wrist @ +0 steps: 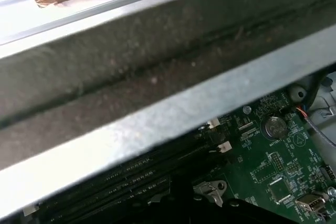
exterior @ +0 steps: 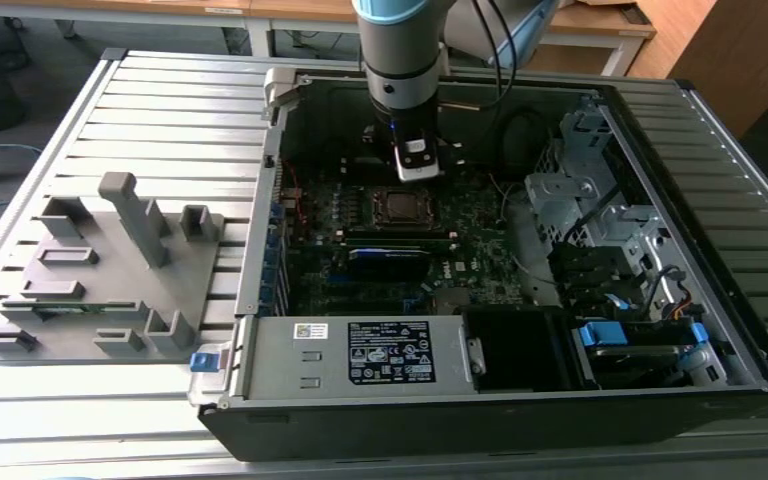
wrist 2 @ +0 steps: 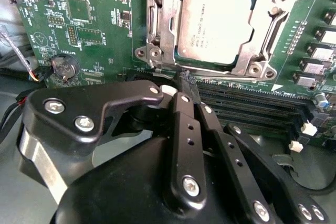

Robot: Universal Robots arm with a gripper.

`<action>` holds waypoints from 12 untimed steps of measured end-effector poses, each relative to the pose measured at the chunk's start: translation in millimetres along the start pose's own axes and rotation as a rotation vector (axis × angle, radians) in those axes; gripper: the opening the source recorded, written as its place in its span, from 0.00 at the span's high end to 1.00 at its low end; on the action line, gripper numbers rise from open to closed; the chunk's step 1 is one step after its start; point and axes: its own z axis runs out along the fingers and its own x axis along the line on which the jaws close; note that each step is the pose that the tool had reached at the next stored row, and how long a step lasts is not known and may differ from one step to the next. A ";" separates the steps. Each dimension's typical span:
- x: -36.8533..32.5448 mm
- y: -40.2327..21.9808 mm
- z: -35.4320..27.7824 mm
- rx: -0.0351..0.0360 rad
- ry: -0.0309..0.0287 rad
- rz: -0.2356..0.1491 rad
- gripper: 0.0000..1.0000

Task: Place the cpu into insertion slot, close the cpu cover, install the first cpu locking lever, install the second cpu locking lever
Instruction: 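Install the first cpu locking lever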

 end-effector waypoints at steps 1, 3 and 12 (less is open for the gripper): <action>-0.1 0.1 -0.6 0.0000 0.0000 0.000 0.89; 0.2 0.8 -0.5 -0.0002 0.0000 0.000 0.89; 2.4 4.8 0.8 -0.0009 -0.0015 0.000 0.89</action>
